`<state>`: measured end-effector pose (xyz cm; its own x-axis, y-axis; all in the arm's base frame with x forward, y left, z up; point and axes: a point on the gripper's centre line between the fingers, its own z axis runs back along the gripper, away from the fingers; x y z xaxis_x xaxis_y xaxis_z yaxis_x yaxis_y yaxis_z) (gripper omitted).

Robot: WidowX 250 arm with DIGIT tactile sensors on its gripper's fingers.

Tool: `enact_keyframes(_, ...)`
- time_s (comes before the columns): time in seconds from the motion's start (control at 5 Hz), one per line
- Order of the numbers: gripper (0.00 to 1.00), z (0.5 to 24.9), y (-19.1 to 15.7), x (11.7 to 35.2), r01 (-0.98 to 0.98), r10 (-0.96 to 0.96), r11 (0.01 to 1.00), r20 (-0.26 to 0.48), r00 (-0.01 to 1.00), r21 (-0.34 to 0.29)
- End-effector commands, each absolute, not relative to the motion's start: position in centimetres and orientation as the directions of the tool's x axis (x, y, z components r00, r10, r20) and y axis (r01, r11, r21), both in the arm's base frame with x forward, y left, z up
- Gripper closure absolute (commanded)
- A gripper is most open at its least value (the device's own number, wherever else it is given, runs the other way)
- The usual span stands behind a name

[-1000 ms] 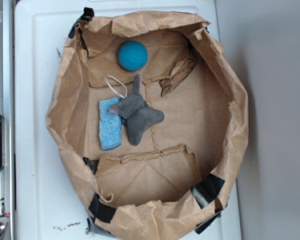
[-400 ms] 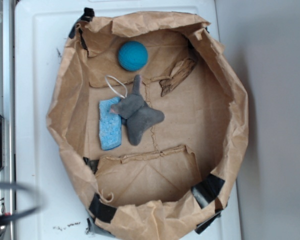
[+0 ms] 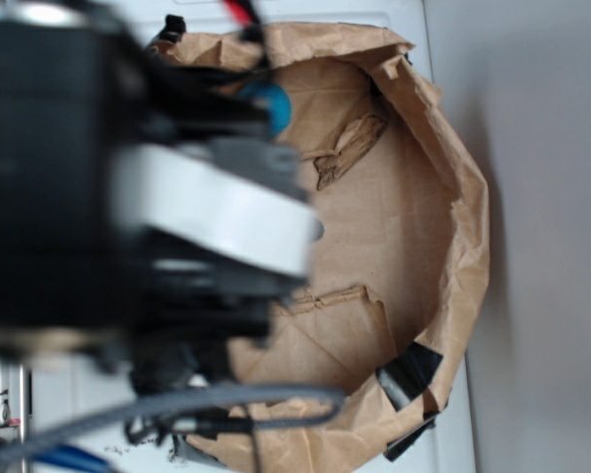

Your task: Grab the gray animal.

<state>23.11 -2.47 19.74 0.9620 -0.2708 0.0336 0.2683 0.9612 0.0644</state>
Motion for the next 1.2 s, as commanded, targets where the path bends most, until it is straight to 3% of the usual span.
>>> enact_keyframes(0.0,0.00,21.2,-4.4,25.1,0.495,-0.495,0.868,0.145,0.857,0.038)
enact_keyframes(0.2,0.00,21.2,-4.4,25.1,0.495,-0.495,0.868,0.145,0.857,0.038)
enact_keyframes(0.4,0.00,19.5,-2.9,24.1,0.550,-0.546,0.835,0.167,0.821,0.025)
enact_keyframes(0.6,0.00,15.1,-2.3,24.9,0.514,-0.520,0.854,0.119,0.846,0.079)
enact_keyframes(0.8,0.00,13.7,-1.3,24.3,0.546,-0.547,0.836,0.129,0.827,0.046)
enact_keyframes(1.0,0.00,11.6,-0.2,25.6,0.592,-0.588,0.806,0.123,0.799,0.007)
